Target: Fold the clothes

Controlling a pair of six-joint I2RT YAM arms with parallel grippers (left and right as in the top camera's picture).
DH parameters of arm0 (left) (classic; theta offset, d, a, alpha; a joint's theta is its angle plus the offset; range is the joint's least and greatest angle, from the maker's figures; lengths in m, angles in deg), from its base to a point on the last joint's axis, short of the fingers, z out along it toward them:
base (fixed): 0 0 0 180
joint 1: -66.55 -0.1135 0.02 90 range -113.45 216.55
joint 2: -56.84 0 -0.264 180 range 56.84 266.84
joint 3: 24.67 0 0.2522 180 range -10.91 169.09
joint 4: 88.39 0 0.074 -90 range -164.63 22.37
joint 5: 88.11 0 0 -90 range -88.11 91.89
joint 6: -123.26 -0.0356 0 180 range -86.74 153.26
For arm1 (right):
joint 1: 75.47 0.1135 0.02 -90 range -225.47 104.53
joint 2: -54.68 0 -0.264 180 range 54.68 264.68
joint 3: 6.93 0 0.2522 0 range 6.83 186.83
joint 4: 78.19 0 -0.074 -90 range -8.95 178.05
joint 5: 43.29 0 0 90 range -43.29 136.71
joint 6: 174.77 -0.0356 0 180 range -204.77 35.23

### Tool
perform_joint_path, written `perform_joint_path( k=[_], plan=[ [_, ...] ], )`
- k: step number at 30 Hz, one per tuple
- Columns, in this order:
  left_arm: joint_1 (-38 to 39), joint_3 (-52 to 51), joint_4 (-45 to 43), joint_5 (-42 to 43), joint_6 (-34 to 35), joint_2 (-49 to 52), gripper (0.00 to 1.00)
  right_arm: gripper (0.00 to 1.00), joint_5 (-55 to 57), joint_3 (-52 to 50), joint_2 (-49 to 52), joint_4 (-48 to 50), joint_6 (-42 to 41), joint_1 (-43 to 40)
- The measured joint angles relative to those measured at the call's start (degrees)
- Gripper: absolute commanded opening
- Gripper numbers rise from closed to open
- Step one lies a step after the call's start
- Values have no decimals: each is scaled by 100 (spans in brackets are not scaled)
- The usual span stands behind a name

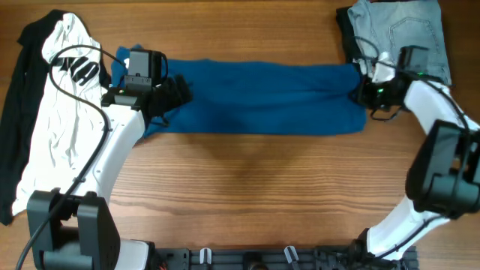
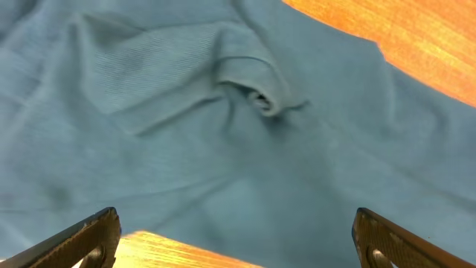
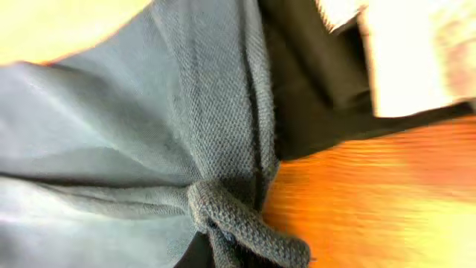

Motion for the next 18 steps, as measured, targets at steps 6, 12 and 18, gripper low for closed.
perform_joint_path(
  k=[6, 12, 18],
  plan=[
    [-63, 0, 302, -22, -61, 0, 100, 4, 4, 142, -560, -391, 273, 26],
    [-457, 0, 446, -39, -186, -74, 100, 4, 0, 142, -562, -334, 286, 1029],
    [-916, 0, 444, -42, -210, -323, 100, 5, 173, 142, -562, 122, -142, 2411]
  ],
)
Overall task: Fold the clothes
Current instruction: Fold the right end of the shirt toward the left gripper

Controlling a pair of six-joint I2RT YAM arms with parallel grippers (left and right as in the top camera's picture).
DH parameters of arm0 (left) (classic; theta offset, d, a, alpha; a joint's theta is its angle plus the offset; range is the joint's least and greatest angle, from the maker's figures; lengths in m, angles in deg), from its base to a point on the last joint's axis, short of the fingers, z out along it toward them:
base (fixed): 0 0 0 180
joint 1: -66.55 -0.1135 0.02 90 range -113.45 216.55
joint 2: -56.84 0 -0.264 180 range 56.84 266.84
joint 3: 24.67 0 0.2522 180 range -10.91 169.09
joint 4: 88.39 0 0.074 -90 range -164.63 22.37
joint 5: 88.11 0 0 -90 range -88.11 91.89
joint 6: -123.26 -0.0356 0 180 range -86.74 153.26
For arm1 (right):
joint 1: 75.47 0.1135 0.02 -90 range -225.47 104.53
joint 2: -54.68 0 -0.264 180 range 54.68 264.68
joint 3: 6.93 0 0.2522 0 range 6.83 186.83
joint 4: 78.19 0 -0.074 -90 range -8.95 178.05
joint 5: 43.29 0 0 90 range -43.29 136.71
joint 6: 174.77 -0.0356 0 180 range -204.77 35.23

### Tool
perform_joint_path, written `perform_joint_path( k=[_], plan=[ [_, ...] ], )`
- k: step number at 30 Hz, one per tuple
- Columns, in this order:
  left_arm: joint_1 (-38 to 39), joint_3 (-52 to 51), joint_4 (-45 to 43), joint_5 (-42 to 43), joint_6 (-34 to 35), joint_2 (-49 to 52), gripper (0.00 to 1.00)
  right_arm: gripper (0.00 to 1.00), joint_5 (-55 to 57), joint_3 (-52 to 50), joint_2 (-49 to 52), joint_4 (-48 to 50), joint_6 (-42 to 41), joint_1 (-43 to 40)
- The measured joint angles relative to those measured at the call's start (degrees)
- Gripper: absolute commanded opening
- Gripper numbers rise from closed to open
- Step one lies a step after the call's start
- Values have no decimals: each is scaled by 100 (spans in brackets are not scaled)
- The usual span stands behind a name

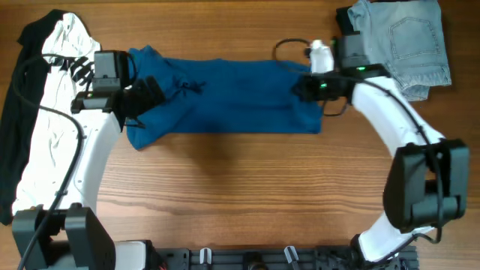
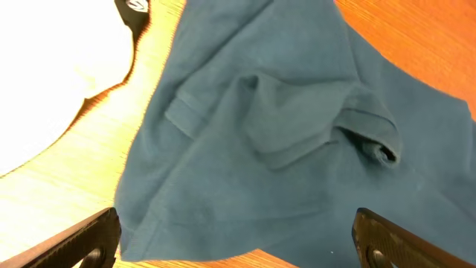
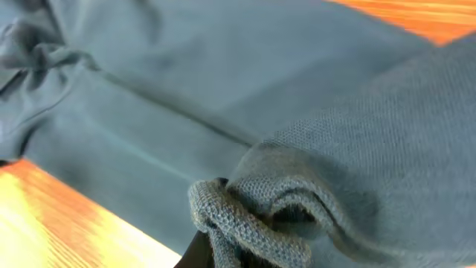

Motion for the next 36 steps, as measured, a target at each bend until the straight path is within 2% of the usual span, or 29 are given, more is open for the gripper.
perform_joint_path(
  k=[3, 5, 9, 10, 12, 14, 17, 24, 28, 34, 36],
  plan=[
    [-22, 0, -35, 2, -2, -2, 100, 8, 284, 0, 2, 280, -203, 549],
    [-22, 0, -44, 2, -2, -2, 100, 29, 437, 0, 9, 719, -348, 901],
    [-22, 0, -48, 0, -2, -2, 100, 39, 459, 0, 227, 1244, -501, 1060],
    [-22, 0, -48, 0, -2, -2, 100, 48, 455, 0, 345, 1397, -533, 1086],
    [-22, 0, -46, 0, -2, -2, 100, 52, 431, 0, 483, 1510, -579, 1113],
    [-22, 0, -48, 2, -2, -2, 100, 64, 363, 0, 581, 1674, -570, 1143],
    [-22, 0, -46, 2, -2, -2, 100, 70, 251, 57, 588, 1746, -577, 1154],
    [-22, 0, -46, 0, -13, -2, 100, 69, 916, 483, 584, 787, -708, 883],
    [-22, 0, -44, 2, -24, -2, 100, 65, 1325, 483, 616, 758, -802, 732],
    [-22, 0, -39, 0, -24, -2, 100, 51, 1401, 490, 1209, 981, -960, 750],
    [-22, 0, -39, 0, -26, -2, 100, 42, 1403, 490, 1228, 1047, -994, 750]
  ],
)
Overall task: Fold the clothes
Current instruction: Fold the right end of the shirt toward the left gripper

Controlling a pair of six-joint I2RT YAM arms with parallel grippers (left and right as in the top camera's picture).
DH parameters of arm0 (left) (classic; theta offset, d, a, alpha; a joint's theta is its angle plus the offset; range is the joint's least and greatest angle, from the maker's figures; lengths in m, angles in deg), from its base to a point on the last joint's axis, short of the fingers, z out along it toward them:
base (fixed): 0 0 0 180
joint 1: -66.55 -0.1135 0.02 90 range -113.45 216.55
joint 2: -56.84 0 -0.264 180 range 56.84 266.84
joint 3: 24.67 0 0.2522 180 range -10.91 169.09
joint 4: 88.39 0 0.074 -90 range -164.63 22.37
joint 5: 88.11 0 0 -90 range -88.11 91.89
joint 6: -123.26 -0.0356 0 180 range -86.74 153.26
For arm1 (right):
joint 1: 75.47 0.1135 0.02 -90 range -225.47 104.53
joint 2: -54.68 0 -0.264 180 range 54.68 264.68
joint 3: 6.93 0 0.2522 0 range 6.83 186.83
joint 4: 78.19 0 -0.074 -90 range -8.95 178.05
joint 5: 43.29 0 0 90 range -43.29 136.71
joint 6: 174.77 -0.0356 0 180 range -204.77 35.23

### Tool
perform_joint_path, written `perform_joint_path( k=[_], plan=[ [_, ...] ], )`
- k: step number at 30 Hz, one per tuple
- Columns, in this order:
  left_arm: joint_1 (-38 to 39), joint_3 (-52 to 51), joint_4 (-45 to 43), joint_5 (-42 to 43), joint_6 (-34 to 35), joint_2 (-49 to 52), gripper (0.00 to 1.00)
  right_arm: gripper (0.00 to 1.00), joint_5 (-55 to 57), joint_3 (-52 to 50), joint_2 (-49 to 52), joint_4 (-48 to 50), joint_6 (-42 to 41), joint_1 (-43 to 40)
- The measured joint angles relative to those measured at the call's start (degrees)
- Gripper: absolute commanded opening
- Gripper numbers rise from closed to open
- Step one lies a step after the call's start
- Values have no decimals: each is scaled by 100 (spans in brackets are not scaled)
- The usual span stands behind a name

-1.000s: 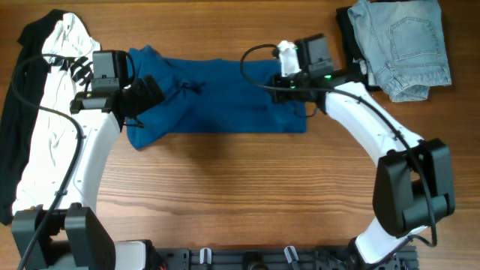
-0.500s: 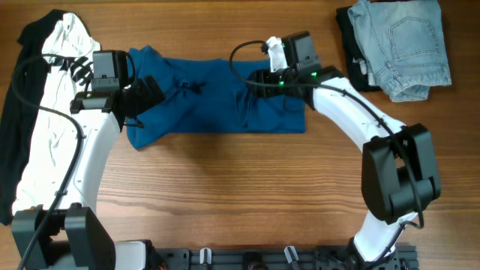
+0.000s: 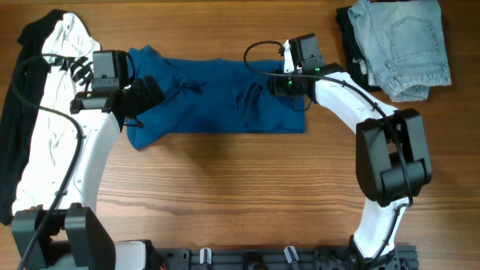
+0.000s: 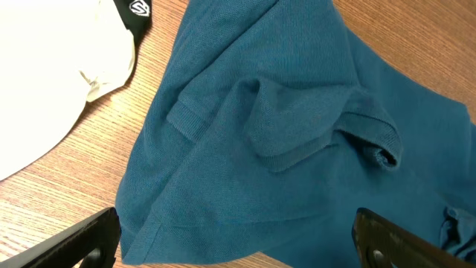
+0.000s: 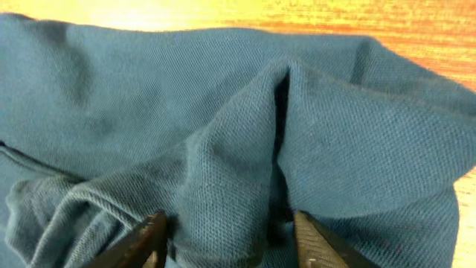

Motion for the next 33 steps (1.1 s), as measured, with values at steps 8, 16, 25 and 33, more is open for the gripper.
perform_joint_path(
  k=[8, 16, 25, 33],
  plan=[
    [0, 0, 2, 0, -17, 0, 100, 4, -144, 0, 9, 496, -52, 15],
    [0, 0, -11, 0, -17, 0, 100, 17, -442, 2, 17, 1707, -380, 446],
    [0, 0, -46, 0, -57, 0, 100, 100, -367, 15, 37, 1880, -610, 686],
    [-291, 0, 4, 2, -734, 0, 100, 100, -304, 26, -833, 94, -63, 278]
  ],
)
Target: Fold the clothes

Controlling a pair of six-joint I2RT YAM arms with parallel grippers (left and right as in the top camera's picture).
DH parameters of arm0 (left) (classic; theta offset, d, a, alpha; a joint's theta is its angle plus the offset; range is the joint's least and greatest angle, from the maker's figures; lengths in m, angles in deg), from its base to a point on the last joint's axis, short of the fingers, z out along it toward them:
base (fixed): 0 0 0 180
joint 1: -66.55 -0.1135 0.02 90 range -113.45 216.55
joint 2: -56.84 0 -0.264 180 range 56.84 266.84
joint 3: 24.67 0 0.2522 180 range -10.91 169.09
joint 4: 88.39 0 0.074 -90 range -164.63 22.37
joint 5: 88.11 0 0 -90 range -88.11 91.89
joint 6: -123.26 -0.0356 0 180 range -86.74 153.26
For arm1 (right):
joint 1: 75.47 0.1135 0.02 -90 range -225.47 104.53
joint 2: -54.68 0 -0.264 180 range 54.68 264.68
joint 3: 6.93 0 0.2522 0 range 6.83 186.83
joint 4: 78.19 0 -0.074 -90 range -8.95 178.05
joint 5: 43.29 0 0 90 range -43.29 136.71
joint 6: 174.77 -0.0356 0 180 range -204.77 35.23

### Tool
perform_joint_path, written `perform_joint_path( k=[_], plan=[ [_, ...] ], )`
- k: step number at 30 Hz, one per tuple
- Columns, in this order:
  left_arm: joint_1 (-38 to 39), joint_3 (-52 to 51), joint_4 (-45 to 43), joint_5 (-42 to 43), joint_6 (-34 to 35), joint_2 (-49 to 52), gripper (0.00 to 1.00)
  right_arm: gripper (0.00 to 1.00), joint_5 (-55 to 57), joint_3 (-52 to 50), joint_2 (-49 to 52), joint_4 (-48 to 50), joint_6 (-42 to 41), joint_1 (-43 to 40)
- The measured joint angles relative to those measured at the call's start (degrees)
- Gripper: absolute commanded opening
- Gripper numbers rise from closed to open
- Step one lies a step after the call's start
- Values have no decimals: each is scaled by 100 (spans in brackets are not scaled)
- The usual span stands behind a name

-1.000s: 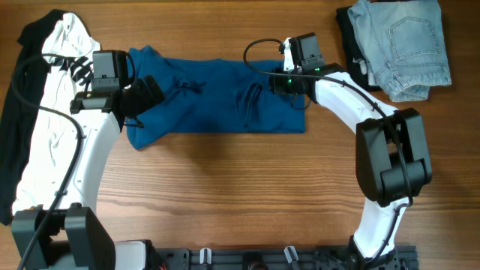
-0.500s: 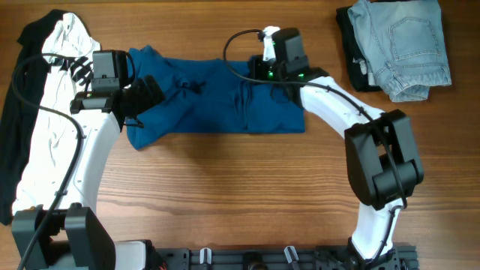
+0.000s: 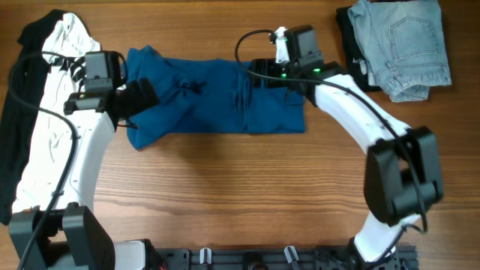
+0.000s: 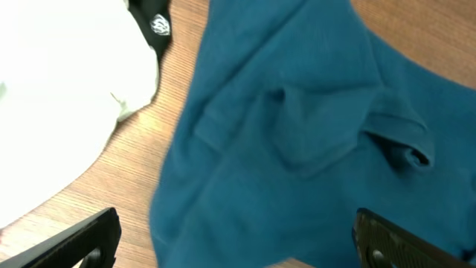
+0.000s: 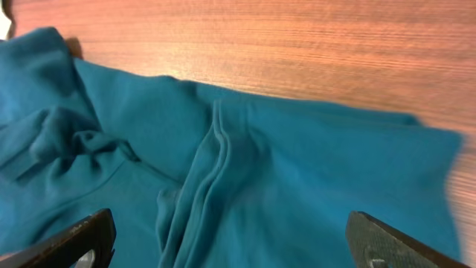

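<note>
A blue polo shirt [image 3: 202, 97] lies across the upper middle of the table. Its right end is folded back over the middle, leaving a ridge of hem [image 5: 212, 164]. My left gripper [image 3: 142, 96] hovers open over the shirt's collar end [image 4: 387, 138], holding nothing between its fingers [image 4: 82, 238]. Just above the folded hem, my right gripper [image 3: 259, 71] also stands wide open and empty, one of its fingers [image 5: 387, 238] showing at the frame's bottom.
A white and black garment [image 3: 45, 112] lies spread along the table's left side, and shows in the left wrist view [image 4: 59, 82]. Folded light jeans [image 3: 405, 41] rest on a dark garment at the top right corner.
My right gripper was low on the folded-over hem with its fingers close around the cloth. It now stands higher and wide open. The left gripper has shifted slightly left. The shirt lies as before.
The shirt first lay stretched long, my right gripper shut on its right end beside the jeans, the left open over the collar. Then that end was further left and the shirt shorter. Then it lay on the middle, and now both grippers are open above it.
</note>
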Motion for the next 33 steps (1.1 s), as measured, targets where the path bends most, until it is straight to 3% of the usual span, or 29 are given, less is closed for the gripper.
perform_joint_path(
  k=[6, 12, 19, 25, 26, 27, 29, 30, 33],
  plan=[
    [-920, 0, -817, 614, -1325, 160, 100, 100, 24, 7, -201, -577, 345, -42],
    [-1226, 103, -1051, 1480, -2286, 1591, 100, 100, 90, 7, -201, -619, 367, -42],
    [-1008, 208, -1672, 1792, -2542, 2024, 97, 100, 109, 7, -201, -726, 367, -42],
    [-979, 269, -2210, 2323, -2594, 2538, 87, 100, 109, 7, -201, -726, 367, -42],
    [-955, 271, -2234, 2374, -2597, 2542, 83, 100, 109, 7, -201, -728, 367, -42],
    [-909, 271, -2256, 2430, -2608, 2562, 72, 100, 109, 7, -201, -726, 367, -42],
    [-732, 275, -2286, 2496, -2634, 2603, 18, 100, 109, 7, -201, -726, 367, -42],
    [-660, 275, -2264, 2511, -2618, 2605, 10, 100, 109, 7, -201, -726, 367, -42],
    [-535, 275, -2225, 2538, -2623, 2614, 4, 95, 109, 7, -201, -726, 367, -42]
  ],
)
